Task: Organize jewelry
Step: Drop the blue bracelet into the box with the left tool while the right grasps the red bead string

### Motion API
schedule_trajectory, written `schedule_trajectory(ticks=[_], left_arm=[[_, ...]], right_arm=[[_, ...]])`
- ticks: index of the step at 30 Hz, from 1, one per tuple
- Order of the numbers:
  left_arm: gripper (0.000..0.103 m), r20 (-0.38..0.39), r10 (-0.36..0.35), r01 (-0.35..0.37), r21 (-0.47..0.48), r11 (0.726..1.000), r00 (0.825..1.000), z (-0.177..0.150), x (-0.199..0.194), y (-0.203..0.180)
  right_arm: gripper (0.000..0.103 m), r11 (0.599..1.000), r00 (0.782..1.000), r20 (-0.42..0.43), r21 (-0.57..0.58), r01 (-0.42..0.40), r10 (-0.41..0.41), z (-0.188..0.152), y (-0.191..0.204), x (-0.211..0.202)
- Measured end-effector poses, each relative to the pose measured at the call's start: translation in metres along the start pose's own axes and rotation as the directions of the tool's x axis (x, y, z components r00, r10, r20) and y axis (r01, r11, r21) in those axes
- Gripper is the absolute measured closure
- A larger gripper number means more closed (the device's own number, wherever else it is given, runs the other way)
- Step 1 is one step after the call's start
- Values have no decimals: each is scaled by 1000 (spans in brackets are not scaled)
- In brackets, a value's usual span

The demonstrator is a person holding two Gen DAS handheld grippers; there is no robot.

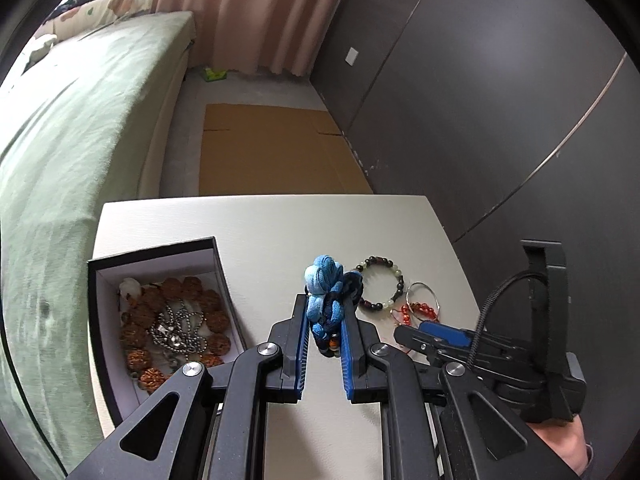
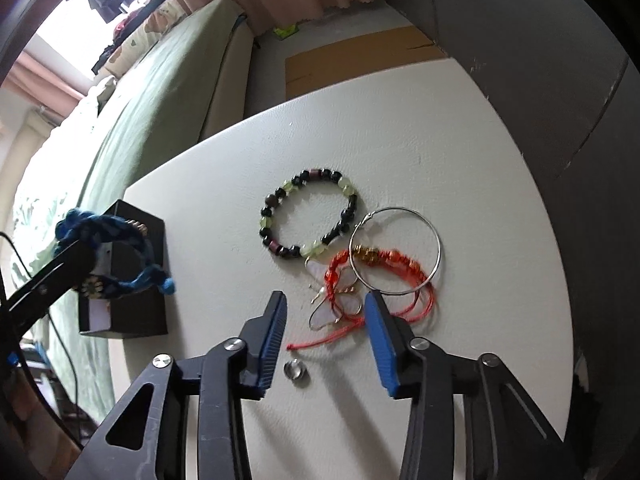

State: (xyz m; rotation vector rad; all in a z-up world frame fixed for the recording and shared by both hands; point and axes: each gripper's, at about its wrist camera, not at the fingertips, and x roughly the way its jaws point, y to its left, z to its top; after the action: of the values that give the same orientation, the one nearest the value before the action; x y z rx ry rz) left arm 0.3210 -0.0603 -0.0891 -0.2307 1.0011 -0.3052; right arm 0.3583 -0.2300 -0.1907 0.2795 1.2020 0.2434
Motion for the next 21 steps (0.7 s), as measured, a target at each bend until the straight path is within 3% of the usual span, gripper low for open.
schedule_trajectory(ticks=[2, 8, 10, 18, 21], left_arm=[[89, 5, -4, 4, -4, 1000, 1000, 0, -3, 1], [89, 15, -13, 13, -12, 1000, 1000, 0, -10, 4], [89, 18, -16, 17, -16, 1000, 1000, 0, -12, 6], [89, 35, -28, 29, -31, 999, 999, 0, -22, 15], [89, 49, -32, 34, -41, 999, 998, 1, -27, 19]], right_arm=[[74, 1000, 1000, -13, -1, 6, -6, 0, -1, 4], [89, 998, 999, -12, -56, 38, -38, -3, 6, 0], [98, 998, 999, -18, -59, 38, -39, -7, 10, -2], [98, 999, 998, 25, -18, -51, 51, -11, 13, -30], [98, 993, 991, 66, 13, -122, 120, -10, 12, -45]])
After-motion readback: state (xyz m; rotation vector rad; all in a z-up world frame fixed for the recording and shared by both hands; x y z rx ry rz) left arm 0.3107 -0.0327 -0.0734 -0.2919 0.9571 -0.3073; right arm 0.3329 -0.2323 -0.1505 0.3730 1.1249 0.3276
